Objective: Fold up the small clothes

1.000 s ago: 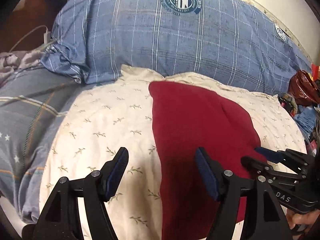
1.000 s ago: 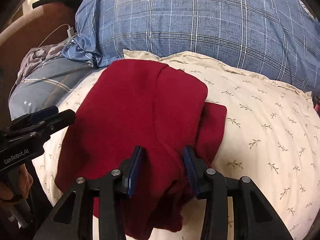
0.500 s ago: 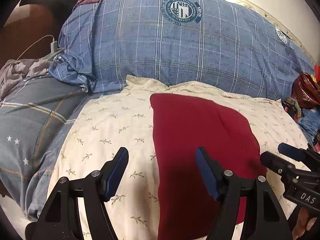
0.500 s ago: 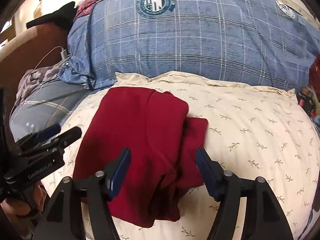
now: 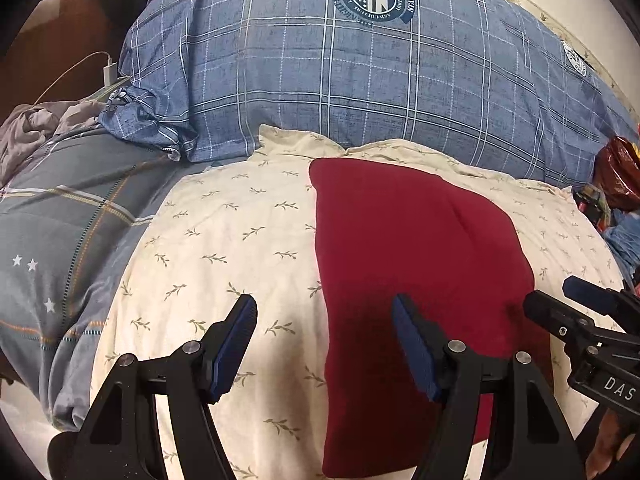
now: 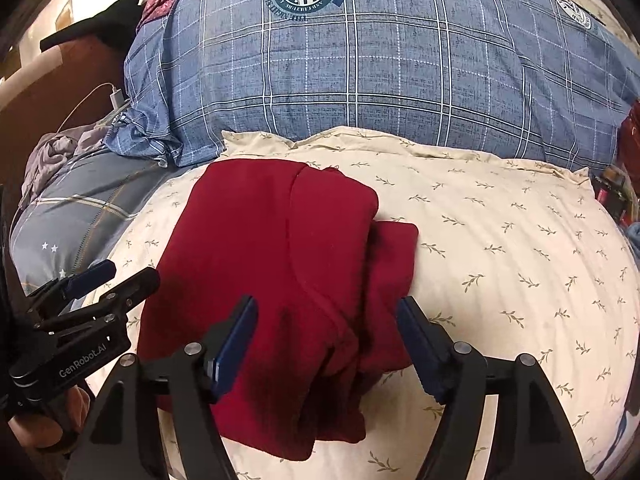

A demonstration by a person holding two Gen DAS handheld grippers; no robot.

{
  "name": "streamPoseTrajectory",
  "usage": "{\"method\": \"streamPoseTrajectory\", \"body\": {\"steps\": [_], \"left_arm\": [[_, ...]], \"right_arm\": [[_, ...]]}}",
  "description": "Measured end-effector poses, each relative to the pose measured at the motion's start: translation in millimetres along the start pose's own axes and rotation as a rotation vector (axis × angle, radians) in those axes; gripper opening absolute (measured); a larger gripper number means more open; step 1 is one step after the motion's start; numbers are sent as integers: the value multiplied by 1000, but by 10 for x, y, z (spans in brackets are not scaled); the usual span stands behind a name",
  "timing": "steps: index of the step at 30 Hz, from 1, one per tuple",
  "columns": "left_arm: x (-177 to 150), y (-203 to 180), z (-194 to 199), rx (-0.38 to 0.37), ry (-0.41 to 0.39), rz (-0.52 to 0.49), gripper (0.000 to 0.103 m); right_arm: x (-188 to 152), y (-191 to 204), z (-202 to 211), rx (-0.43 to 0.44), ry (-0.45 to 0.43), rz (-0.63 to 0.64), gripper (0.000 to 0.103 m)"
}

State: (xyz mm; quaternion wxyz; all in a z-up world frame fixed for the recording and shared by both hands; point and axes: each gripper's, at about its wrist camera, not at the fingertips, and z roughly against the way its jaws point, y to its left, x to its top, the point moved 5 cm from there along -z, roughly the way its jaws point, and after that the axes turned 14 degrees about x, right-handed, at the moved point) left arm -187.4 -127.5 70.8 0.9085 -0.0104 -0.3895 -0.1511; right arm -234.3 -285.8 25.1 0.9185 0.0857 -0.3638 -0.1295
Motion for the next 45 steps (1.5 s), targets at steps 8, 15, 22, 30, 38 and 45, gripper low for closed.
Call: {"method": "streamPoseTrajectory", "body": {"steps": [8, 15, 22, 30, 38, 45], "left_arm": [[-10, 8, -10, 13, -10, 4, 69], [-6, 38, -23, 20, -18, 12, 69], [-17, 43, -38, 23, -17, 9, 69], [-19, 35, -44, 25, -16, 5, 68], [-18, 34, -49, 24, -15, 4, 68], [-18, 33, -52, 25, -14, 4, 68]], "right_arm": [[23, 35, -40, -1, 8, 3, 74], [48, 52, -62, 0, 9, 7, 74], [37, 62, -91, 5, 16, 1, 74], [34, 62, -98, 9, 17, -3, 74], [24, 83, -119, 10, 21, -1, 74], [9, 95, -143, 11, 27, -6, 74]]}}
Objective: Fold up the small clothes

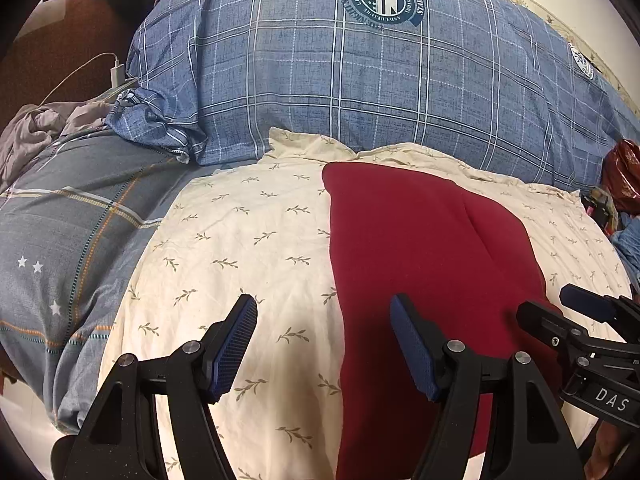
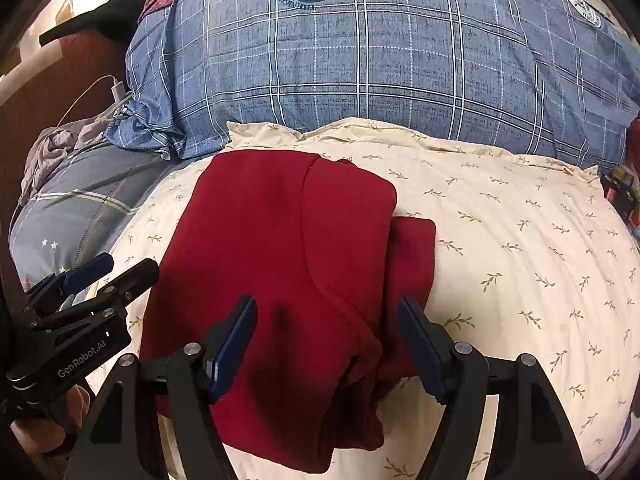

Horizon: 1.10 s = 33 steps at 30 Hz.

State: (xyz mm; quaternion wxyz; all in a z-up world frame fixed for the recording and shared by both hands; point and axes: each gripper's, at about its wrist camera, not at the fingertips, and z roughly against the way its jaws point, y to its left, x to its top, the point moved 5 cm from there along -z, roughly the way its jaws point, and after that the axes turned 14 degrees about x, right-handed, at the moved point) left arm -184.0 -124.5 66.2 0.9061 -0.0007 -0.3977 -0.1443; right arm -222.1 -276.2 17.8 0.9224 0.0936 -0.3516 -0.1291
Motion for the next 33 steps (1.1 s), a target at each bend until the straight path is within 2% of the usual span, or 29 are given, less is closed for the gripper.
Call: {"method": "streamPoseTrajectory", "body": {"steps": [33], "left_arm": [[-13, 21, -36, 4, 7, -7, 68]], "right_arm": [[-27, 38, -44, 0, 16, -2, 74]]}}
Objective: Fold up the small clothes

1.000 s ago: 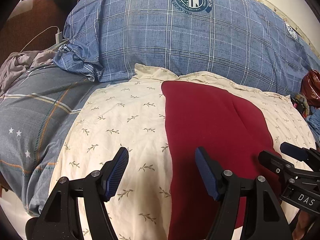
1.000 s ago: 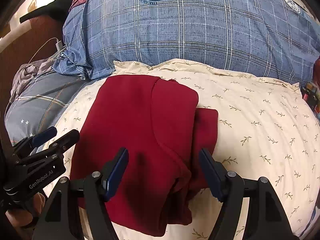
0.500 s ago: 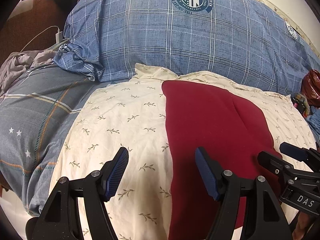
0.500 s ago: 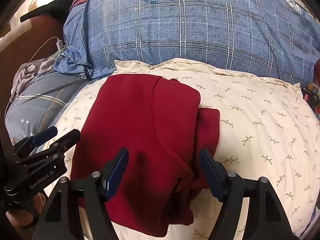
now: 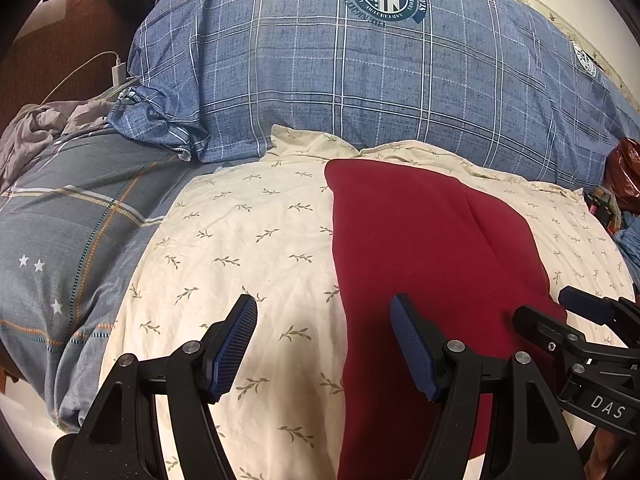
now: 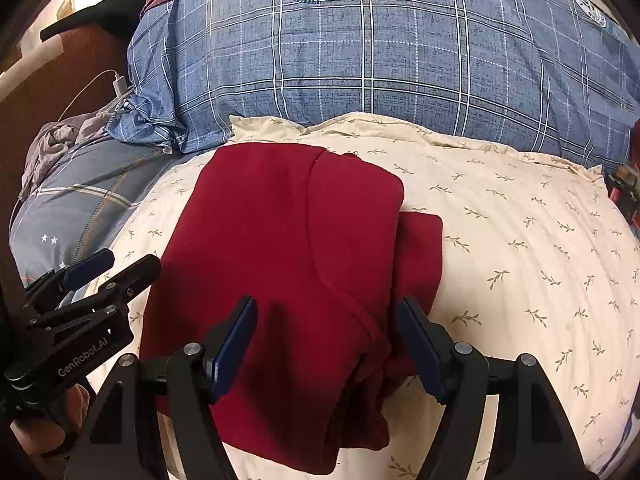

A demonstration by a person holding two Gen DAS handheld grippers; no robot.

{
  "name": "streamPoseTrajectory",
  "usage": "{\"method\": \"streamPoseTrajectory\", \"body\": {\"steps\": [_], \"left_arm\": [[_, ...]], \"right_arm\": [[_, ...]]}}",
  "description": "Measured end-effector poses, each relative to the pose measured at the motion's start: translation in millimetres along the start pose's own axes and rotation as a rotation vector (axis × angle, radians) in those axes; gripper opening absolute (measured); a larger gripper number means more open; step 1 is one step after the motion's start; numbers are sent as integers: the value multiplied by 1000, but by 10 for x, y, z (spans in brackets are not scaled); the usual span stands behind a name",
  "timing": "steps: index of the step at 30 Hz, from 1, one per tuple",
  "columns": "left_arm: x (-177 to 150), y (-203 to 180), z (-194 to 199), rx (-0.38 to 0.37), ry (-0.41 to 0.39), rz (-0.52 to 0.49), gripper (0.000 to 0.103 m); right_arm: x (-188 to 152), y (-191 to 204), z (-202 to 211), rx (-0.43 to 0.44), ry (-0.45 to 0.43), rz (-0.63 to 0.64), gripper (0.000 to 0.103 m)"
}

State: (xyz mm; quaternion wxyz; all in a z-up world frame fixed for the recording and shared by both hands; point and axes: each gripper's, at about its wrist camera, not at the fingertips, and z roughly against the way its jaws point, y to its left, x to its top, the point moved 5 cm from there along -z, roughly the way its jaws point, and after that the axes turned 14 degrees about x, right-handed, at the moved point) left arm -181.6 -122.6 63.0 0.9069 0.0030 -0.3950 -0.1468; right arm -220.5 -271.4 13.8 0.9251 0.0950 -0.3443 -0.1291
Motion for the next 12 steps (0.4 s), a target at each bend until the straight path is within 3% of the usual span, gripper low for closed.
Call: {"method": "streamPoseTrajectory", "body": {"steps": [12], "left_arm": [[6, 16, -62, -39, 14, 11, 69]], "right_arm": [[10, -46, -17, 14, 2, -7, 74]]}}
